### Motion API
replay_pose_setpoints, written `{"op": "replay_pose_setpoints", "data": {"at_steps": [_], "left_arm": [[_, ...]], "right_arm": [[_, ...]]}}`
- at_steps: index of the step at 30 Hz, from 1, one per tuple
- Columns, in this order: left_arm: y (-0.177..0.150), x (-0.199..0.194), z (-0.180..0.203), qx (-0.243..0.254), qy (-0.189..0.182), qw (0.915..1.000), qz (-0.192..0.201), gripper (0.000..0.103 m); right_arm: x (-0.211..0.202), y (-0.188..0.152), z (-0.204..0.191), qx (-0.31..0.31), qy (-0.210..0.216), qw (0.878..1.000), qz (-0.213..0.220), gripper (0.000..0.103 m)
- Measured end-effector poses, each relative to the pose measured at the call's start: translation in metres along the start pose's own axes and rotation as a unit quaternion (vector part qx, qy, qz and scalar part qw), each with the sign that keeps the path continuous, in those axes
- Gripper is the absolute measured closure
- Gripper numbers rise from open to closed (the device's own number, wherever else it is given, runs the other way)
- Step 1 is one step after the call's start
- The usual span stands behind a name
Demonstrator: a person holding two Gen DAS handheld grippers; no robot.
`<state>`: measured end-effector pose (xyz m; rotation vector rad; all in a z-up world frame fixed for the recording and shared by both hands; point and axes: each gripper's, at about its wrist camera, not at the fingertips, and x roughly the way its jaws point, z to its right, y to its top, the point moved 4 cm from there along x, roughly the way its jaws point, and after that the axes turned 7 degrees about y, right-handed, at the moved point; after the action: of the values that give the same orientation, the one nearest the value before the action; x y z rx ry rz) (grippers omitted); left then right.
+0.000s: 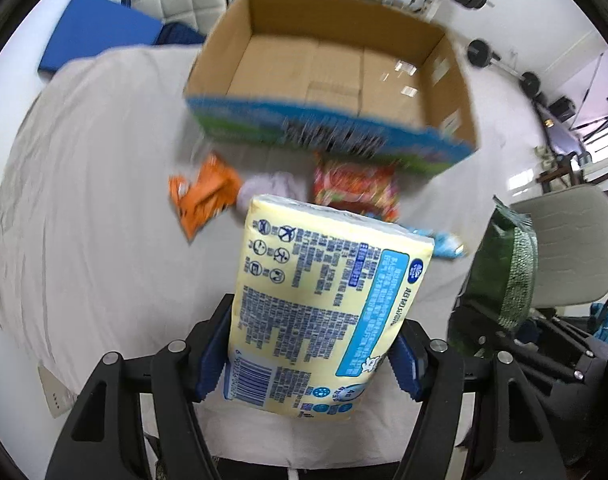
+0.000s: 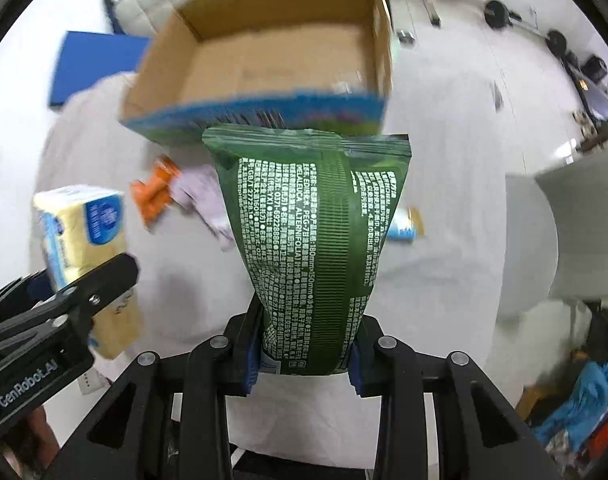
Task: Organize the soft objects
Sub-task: 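Carry carton and green bag into the box and open both tools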
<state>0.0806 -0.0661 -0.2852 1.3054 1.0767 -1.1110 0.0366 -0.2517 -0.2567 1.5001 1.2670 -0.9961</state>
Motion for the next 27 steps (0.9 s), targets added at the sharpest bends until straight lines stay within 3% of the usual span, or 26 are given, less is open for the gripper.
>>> {"op": "replay_pose_setpoints", "data": {"at_steps": [5, 13, 17, 21, 27], "left_arm": [[0.049, -0.048, 0.009, -0.003, -0.027, 0.9992, 0.028, 0.036], [0.151, -0.055, 0.02, 0.017, -0.043, 0.9976, 0.052, 0.036], [0.205, -0.033, 0.024, 0.025, -0.042, 0.9982, 0.035, 0.036], [0.251, 0.002, 0.028, 0.025, -0.054, 0.9982, -0.006, 0.036], [0.299, 0.066, 0.043, 0.04, -0.039, 0.9962, -0.066, 0.036]], "right_arm": [[-0.029, 0.039, -0.02, -0.025, 0.008, 0.999, 0.04, 0.067], [-0.043, 0.129, -0.029, -0.023, -0.01, 0.997, 0.069, 0.067], [-0.009, 0.183, -0.023, -0.009, -0.011, 0.998, 0.063, 0.067], [0.051, 0.245, -0.015, 0.004, -0.017, 0.999, 0.039, 0.067], [0.126, 0.3, -0.003, 0.022, -0.021, 0.999, -0.029, 0.067]]}}
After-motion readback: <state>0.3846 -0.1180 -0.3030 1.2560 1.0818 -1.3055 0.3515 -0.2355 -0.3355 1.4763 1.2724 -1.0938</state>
